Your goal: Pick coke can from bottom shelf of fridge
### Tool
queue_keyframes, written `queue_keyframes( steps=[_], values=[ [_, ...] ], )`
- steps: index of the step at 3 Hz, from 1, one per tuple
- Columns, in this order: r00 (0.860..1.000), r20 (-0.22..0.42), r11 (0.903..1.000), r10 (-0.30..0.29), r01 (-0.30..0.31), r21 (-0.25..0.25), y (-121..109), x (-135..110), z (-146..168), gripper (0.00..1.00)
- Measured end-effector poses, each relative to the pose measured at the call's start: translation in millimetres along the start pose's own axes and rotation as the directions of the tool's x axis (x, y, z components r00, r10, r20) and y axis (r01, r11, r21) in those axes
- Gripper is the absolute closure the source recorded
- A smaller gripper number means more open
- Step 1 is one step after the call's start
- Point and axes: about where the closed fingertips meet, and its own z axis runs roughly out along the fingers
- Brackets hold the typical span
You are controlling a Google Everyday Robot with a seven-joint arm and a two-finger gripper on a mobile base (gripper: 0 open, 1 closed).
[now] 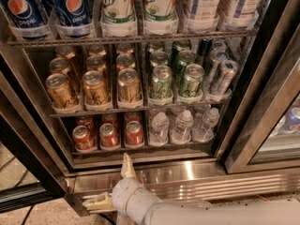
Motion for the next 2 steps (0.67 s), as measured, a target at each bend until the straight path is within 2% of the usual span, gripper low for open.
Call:
queue_keyframes(
  steps=[1, 2],
  values=[
    [1.000, 0.000, 0.9960, 0.030, -0.030, 0.084, -0.9, -2.3, 9.2, 0.00],
    [0.996, -0.014, 0.9784, 0.093, -0.089, 0.187, -10.8, 0.9, 15.6, 0.00]
  ],
)
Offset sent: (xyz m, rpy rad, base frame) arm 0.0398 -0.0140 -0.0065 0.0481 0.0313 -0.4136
